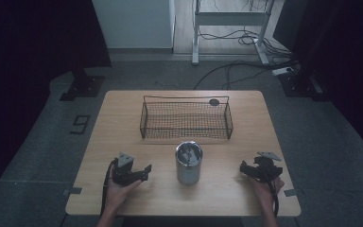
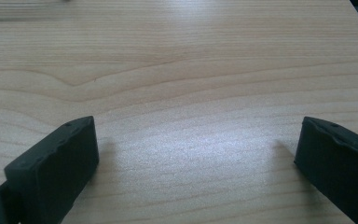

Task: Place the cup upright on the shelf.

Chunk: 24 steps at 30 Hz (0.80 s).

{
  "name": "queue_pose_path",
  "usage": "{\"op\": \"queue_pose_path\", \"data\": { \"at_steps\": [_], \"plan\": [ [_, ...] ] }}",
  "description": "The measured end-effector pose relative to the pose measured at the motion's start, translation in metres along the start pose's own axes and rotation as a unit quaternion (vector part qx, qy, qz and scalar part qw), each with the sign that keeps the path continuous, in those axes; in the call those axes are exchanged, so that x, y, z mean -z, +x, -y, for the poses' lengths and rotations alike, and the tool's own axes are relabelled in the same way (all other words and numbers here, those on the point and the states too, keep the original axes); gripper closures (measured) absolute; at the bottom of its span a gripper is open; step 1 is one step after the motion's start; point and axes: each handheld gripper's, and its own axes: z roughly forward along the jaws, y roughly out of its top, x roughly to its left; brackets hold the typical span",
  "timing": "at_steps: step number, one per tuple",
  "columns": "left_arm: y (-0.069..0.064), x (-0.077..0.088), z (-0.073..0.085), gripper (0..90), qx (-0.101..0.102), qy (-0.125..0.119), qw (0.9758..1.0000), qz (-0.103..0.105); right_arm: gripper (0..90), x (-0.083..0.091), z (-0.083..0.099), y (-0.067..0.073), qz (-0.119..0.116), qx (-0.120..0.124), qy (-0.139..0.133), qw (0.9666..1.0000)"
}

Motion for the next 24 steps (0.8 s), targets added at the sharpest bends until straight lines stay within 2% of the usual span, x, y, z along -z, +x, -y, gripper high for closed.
{"op": "queue_pose_path", "data": {
  "at_steps": [7,13,14,19,24],
  "plan": [
    [-0.003,0.009,-0.005,15.6,0.01,-0.017,0.9997,0.015,3.3,0.003,0.002,0.0,-0.006,0.007,-0.005,0.9999],
    [-0.009,0.013,-0.008,15.0,0.0,-0.01,0.9995,0.028,4.2,0.007,0.006,0.0,-0.007,0.007,-0.007,0.9999],
    [-0.011,0.015,-0.009,14.9,-0.007,-0.012,0.9994,0.033,4.2,0.007,0.006,0.0,-0.004,0.006,-0.008,0.9999],
    [-0.007,0.016,-0.006,15.0,-0.003,-0.018,0.9993,0.031,3.7,0.007,0.006,0.001,-0.004,0.005,-0.006,1.0],
    [-0.006,0.017,-0.01,14.8,-0.001,-0.027,0.9993,0.026,6.5,0.011,0.01,0.001,-0.001,0.001,-0.011,0.9999]
  ]
}}
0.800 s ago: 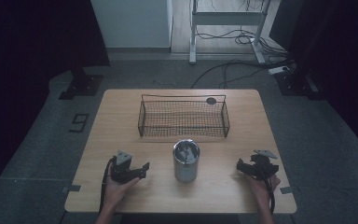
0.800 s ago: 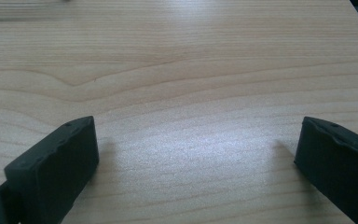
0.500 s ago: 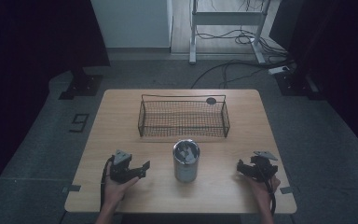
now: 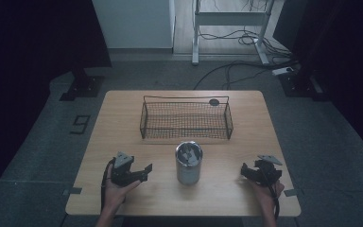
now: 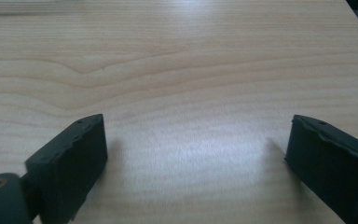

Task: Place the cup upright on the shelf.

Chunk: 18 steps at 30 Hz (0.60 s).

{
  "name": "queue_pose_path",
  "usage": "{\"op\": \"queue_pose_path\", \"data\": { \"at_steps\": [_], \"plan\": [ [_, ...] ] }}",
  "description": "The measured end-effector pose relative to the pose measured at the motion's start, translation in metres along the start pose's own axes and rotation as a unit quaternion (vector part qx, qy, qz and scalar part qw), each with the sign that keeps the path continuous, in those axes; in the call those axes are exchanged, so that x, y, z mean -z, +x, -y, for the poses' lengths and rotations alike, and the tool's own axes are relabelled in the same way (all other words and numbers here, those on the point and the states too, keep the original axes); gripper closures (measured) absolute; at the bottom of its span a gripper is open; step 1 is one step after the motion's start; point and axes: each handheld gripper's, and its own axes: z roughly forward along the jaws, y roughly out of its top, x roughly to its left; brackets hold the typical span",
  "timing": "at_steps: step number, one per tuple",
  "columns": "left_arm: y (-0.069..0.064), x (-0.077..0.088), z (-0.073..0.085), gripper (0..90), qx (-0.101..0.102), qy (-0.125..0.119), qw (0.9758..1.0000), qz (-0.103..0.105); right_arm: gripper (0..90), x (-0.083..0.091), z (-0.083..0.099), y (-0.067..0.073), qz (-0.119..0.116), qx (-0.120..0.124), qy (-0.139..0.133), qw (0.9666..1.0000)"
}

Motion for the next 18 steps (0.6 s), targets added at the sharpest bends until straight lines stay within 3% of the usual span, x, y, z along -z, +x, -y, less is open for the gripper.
{"op": "queue_pose_path", "data": {
  "at_steps": [3,7,11,18],
  "plan": [
    [0.0,-0.001,-0.002,14.8,0.006,-0.002,1.0,-0.003,6.8,0.002,0.002,0.0,-0.005,0.004,-0.001,1.0],
    [-0.002,0.0,-0.003,14.5,-0.002,-0.002,0.9999,-0.015,6.8,0.001,0.001,0.0,-0.007,0.008,-0.001,0.9999],
    [-0.007,0.007,-0.005,13.9,-0.006,-0.012,0.9999,-0.01,6.9,-0.002,-0.002,0.004,-0.014,0.015,-0.001,0.9998],
    [-0.027,0.017,-0.012,6.8,-0.033,-0.02,0.9991,0.019,6.8,-0.002,-0.002,0.005,-0.014,0.016,0.0,0.9998]
  ]
}}
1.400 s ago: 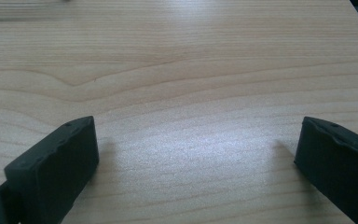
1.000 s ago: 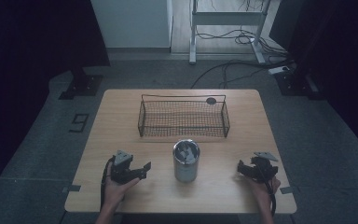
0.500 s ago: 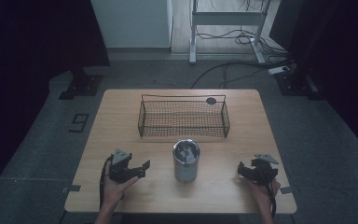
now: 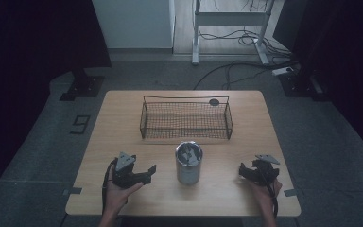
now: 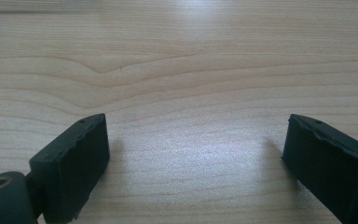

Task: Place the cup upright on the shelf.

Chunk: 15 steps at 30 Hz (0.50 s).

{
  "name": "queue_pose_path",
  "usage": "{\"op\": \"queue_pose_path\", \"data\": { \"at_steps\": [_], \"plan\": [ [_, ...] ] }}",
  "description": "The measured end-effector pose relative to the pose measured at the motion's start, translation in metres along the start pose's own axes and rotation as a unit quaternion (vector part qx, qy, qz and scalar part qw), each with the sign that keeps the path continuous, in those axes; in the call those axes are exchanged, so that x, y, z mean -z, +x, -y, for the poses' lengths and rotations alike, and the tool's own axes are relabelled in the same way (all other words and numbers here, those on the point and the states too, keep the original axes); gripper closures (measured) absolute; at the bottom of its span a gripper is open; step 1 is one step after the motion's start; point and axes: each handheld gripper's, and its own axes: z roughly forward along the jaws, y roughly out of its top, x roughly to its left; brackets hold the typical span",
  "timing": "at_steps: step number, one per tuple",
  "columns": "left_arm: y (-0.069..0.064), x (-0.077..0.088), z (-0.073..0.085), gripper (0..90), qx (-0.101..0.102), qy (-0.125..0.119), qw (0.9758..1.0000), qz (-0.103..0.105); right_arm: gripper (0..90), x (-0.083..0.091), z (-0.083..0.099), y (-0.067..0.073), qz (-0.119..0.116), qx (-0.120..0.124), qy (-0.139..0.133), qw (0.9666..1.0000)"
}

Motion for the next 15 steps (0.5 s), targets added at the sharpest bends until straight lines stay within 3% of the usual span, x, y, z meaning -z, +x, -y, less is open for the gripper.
{"op": "queue_pose_path", "data": {
  "at_steps": [2,10,15],
  "plan": [
    [-0.005,0.001,-0.003,4.6,-0.01,0.0,0.9999,0.012,6.9,0.0,0.0,0.0,-0.001,0.0,0.0,1.0],
    [-0.014,-0.008,-0.012,1.8,-0.01,-0.001,0.9993,0.037,7.1,0.001,0.0,0.0,-0.002,0.0,0.0,1.0],
    [-0.023,-0.005,-0.015,0.7,-0.014,-0.01,0.9978,0.064,7.1,0.0,0.0,0.0,-0.002,-0.001,0.0,1.0]
  ]
}}
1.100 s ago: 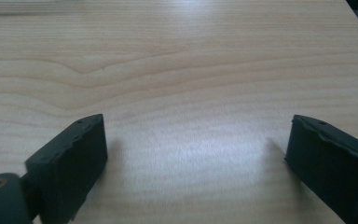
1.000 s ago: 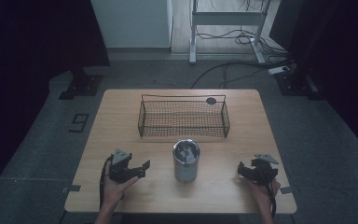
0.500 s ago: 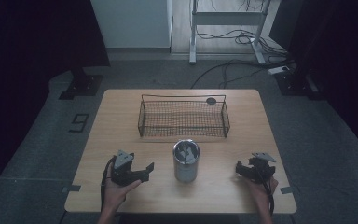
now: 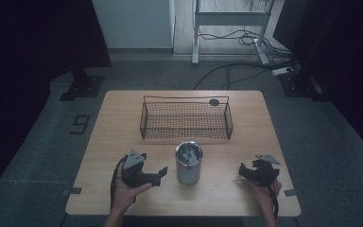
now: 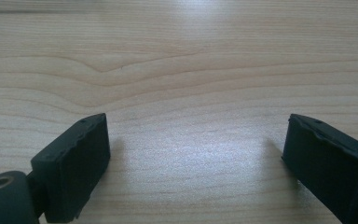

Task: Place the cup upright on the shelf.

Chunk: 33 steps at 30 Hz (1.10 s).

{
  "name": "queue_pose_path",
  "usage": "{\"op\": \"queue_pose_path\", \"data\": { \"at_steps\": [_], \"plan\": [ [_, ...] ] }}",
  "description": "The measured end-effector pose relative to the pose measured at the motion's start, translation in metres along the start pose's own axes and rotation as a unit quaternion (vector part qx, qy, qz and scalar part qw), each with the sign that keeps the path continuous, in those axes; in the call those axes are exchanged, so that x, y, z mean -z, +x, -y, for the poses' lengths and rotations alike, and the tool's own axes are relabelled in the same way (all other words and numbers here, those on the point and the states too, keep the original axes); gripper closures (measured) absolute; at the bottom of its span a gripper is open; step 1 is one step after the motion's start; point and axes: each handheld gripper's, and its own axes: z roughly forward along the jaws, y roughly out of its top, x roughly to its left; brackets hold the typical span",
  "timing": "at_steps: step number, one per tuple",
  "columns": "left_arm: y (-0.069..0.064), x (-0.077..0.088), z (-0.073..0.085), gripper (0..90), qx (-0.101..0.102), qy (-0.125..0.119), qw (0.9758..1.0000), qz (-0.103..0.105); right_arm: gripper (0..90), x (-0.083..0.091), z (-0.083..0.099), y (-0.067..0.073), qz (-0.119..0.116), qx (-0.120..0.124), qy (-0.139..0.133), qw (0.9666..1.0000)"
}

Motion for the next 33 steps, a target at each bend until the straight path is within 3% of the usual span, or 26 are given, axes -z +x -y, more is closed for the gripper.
{"op": "queue_pose_path", "data": {
  "at_steps": [8,15,22,33],
  "plan": [
    [-0.013,-0.002,-0.001,2.3,-0.013,-0.005,0.9997,0.022,6.8,0.0,0.0,0.0,-0.001,0.002,0.0,1.0],
    [-0.019,-0.002,-0.002,4.0,-0.014,-0.031,0.9991,0.026,6.6,-0.002,-0.001,0.0,-0.001,0.002,0.0,1.0],
    [-0.03,-0.012,-0.005,1.0,-0.024,-0.011,0.9987,0.043,6.5,-0.002,-0.001,0.0,-0.001,0.002,0.0,1.0],
    [-0.04,-0.03,-0.012,0.2,-0.017,0.004,0.9989,0.044,6.5,-0.002,-0.002,0.0,0.0,0.001,0.001,1.0]
  ]
}}
